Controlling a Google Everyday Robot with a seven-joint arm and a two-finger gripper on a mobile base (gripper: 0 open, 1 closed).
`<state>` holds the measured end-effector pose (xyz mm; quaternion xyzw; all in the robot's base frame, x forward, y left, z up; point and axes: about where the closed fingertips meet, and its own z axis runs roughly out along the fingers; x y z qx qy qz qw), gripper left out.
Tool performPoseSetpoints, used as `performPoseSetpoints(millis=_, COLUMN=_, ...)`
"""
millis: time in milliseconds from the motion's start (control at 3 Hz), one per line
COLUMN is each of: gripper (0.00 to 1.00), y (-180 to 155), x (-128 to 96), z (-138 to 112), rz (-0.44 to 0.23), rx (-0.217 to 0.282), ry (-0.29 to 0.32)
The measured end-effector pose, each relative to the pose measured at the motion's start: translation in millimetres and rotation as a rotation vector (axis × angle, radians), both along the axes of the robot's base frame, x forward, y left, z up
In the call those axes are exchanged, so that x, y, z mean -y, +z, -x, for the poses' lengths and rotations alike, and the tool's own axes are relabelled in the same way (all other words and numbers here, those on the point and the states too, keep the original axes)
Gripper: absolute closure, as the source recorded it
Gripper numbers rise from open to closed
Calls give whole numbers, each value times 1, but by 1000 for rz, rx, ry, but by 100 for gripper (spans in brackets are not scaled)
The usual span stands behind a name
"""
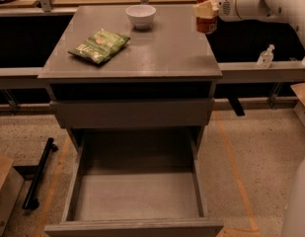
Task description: Place coke can into middle drawer
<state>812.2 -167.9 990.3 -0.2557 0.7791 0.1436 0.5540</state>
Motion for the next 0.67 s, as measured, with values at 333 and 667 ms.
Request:
performPoseSetpoints(millis=333, gripper=100, y=-20, x=-11, z=4, rz=3, rx=-48, ry=33)
performPoseSetpoints(millis=667, gripper=100, y=-41, x=-21, z=26, rz=-19, rx=-114, ry=60)
